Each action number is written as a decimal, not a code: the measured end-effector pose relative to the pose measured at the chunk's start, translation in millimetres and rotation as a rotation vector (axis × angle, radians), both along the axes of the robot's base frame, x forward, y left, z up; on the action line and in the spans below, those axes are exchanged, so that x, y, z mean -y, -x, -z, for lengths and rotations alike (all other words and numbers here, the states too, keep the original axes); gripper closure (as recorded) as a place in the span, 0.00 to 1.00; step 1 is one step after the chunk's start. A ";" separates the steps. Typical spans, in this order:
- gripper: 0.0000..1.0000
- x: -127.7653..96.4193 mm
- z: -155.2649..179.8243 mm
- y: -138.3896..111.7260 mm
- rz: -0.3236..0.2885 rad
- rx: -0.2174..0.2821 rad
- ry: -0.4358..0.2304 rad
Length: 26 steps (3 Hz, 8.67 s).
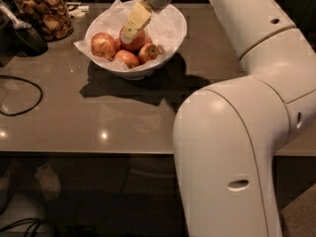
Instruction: Pick apple from white bowl
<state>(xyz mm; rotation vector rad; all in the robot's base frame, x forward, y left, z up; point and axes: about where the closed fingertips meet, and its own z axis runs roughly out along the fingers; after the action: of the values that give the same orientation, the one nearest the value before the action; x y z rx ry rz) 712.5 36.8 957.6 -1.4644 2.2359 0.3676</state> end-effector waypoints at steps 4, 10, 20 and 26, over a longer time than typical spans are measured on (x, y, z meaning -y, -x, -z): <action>0.00 -5.5 42.0 -26.8 0.038 -0.084 -0.002; 1.00 -10.6 36.4 -32.0 0.033 -0.051 -0.018; 0.12 -3.5 -22.8 -2.5 -0.013 0.083 -0.054; 0.13 -5.4 8.5 -15.8 0.008 0.006 -0.068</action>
Offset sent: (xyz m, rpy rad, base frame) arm 0.0268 -0.0134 -0.0224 -0.0426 0.1132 -0.0465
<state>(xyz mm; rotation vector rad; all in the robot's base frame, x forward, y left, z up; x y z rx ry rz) 728.3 42.2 949.1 -1.4198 2.2024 0.4317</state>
